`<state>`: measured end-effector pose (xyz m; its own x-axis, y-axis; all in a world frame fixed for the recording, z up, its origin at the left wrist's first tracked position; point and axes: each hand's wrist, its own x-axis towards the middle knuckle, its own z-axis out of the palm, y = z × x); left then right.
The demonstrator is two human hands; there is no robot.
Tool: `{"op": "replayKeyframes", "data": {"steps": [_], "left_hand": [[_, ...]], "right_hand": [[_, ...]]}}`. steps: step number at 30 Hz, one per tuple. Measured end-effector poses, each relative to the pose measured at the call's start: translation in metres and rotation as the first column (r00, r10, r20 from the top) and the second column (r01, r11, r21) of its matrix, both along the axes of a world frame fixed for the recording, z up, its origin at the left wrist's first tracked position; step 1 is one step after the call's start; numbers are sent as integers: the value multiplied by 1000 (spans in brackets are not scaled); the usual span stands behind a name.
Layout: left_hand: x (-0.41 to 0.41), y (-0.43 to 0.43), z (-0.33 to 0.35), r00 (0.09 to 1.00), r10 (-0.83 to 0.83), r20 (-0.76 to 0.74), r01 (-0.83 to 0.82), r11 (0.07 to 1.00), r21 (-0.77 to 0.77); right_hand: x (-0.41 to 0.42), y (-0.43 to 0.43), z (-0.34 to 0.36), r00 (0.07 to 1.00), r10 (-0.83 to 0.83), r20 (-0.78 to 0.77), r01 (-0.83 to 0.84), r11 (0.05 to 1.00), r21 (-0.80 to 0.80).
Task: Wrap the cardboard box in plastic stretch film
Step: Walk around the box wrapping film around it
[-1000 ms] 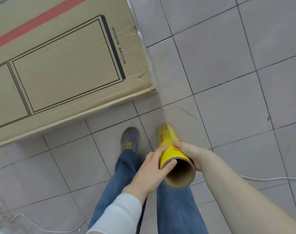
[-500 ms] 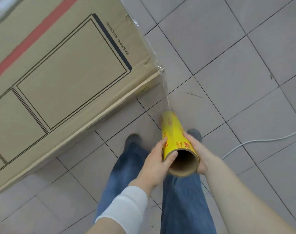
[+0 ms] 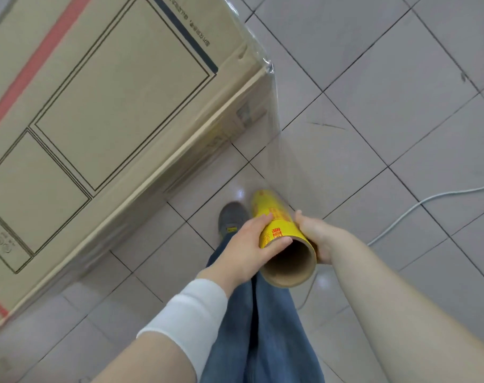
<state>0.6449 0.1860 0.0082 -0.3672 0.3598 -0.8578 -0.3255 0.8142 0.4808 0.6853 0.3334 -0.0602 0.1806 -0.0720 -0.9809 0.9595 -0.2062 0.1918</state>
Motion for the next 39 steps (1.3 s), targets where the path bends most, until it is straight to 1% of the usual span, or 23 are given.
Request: {"op": "replayKeyframes", "data": {"steps": [2,4,6,7,9,10,12,15,18,20,23,24,25,27,30,32,33,34,37,39], "left_hand": [[10,-2,3,996,76,-53,-75,997,29],[26,-5,6,991,109,-83,-105,993,55],[44,-9,7,989,139,-59,-135,989,63],[53,-11,9,984,175,-26,-173,983,56],[66,-19,12,968,249,46,-249,968,15],[67,-25,13,967,246,67,-246,969,-2],[61,-42,12,988,137,76,-137,991,1],[37,-61,7,999,-50,15,50,999,6],[15,-64,3,982,-174,68,171,984,58],[10,-66,1,960,-267,89,265,964,38],[6,-76,1,935,-352,25,352,936,9],[6,-82,0,936,-353,-1,353,936,1],[6,-88,0,946,-323,-15,323,946,-6],[13,-100,3,979,-200,-41,200,980,4],[34,-111,8,999,-6,-51,8,999,47],[47,-115,14,993,107,-47,-104,993,50],[52,-118,15,989,138,-45,-137,990,42],[55,-121,18,989,142,-39,-141,990,29],[62,-140,19,998,51,24,-51,999,-10],[60,-149,15,998,11,63,-11,1000,6]], "right_hand": [[17,3,1,998,-63,17,62,998,21],[31,2,7,990,-138,30,138,990,-5],[38,-3,14,958,-283,49,286,954,-86],[40,-6,13,946,-318,64,323,941,-101],[41,-15,11,954,-296,52,300,947,-112],[39,-19,12,965,-261,31,263,959,-108],[35,-29,9,983,-186,9,186,979,-79],[30,-50,7,998,-58,17,59,997,-47],[29,-76,4,1000,18,-17,-18,1000,13],[32,-89,0,1000,-6,-27,7,999,33],[39,-100,3,985,-173,-8,173,984,29],[43,-102,4,977,-214,-3,214,976,30],[48,-104,5,967,-253,-7,253,967,24],[56,-106,12,946,-322,-30,322,947,-9],[59,-114,27,884,-468,-21,463,879,-111],[60,-121,27,860,-510,-16,505,855,-117],[61,-125,24,867,-498,-11,494,862,-114],[61,-128,25,875,-484,-3,480,869,-118],[63,-144,24,938,-344,40,346,933,-94],[63,-157,26,957,-291,12,291,955,-62]]}}
